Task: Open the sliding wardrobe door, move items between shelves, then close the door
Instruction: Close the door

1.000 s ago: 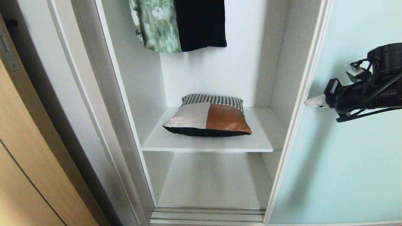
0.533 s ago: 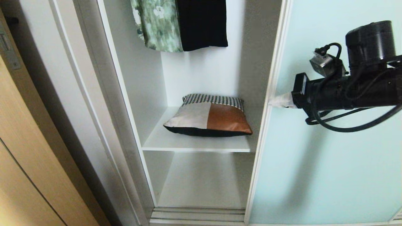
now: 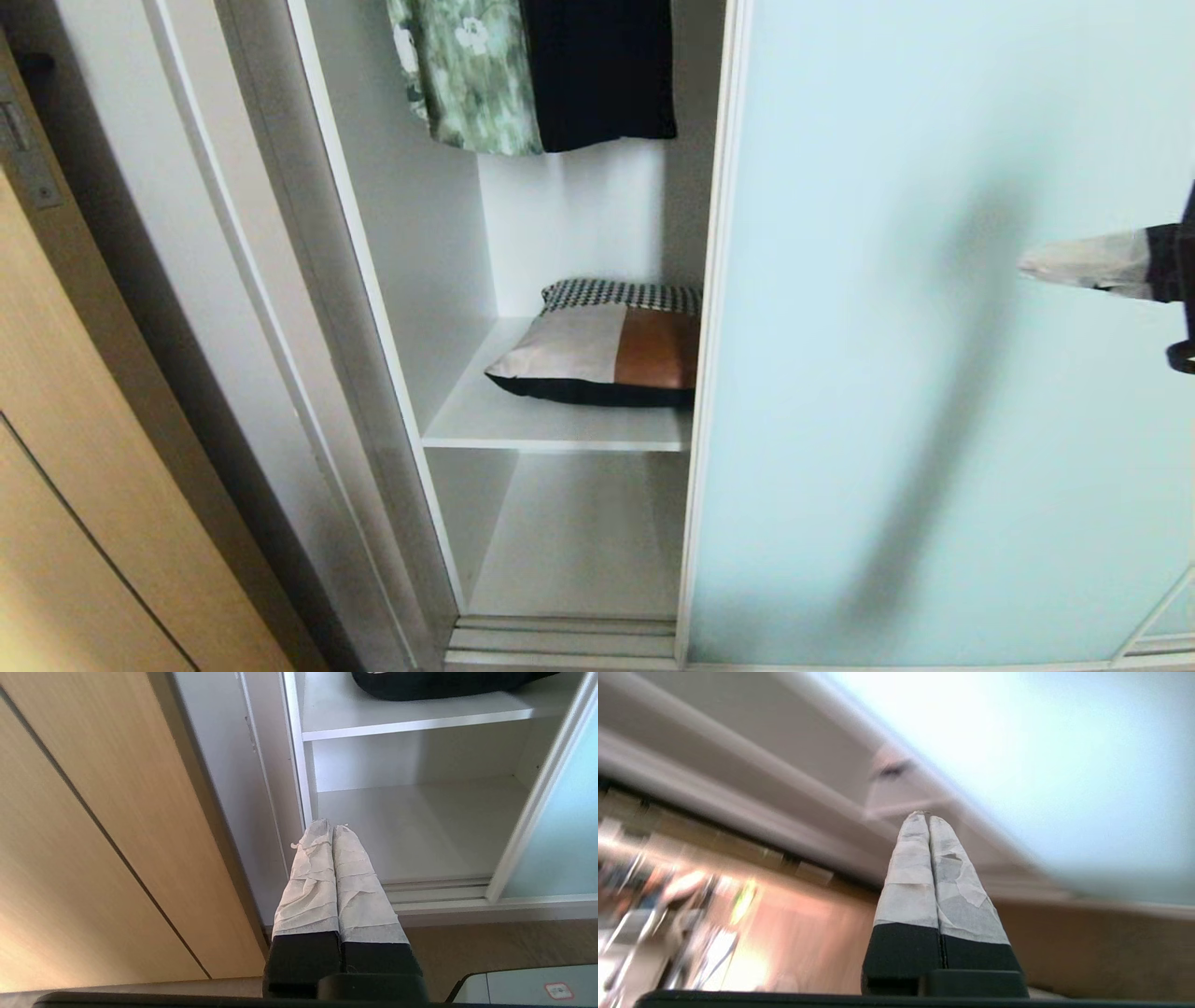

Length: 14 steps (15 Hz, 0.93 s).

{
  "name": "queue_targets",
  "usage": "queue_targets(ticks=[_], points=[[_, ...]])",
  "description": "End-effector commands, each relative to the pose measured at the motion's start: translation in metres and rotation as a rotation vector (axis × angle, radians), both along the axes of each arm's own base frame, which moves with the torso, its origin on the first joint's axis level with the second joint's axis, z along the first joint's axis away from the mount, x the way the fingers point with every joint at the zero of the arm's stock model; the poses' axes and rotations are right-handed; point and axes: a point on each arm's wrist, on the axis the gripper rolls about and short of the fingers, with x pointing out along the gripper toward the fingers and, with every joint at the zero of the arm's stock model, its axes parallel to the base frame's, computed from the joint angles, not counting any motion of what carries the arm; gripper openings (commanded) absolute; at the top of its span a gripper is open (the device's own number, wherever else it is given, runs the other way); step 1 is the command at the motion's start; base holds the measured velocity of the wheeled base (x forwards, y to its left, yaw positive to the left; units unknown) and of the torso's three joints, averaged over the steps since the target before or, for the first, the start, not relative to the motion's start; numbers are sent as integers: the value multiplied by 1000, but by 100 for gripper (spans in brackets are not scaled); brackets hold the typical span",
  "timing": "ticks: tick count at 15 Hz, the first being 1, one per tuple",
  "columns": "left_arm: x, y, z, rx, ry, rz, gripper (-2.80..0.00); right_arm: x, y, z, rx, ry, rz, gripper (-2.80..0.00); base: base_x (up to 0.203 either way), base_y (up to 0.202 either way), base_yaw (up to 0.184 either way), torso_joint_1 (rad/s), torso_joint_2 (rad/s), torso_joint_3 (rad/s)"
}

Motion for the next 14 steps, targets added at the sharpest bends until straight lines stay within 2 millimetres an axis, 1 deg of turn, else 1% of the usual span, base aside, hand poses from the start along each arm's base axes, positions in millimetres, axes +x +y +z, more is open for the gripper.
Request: queue_targets(ticks=[1,3,6,8,10,14], points=[[0,0,0,-1,2,-1,-280,-40,-29,5,-6,-64,-193,-280,0,0,0,0,0,0],[0,0,0,1,2,-1,-280,-53,-54,-3,-49,-64,-380,-280,0,0,0,0,0,0],[0,0,0,1,2,-1,-280,-69,-94,-11,-202,-68,-655,-280,0,0,0,0,0,0],[0,0,0,1,2,-1,-280,-76,-125,-15,-271,-75,-829,-280,0,0,0,0,0,0],[0,0,0,1,2,-1,-280,-76,-168,-21,-298,-47,-975,-280,0,0,0,0,0,0],[0,0,0,1,2,-1,-280,-70,-246,-30,-306,-9,-1119,-280,0,0,0,0,0,0]])
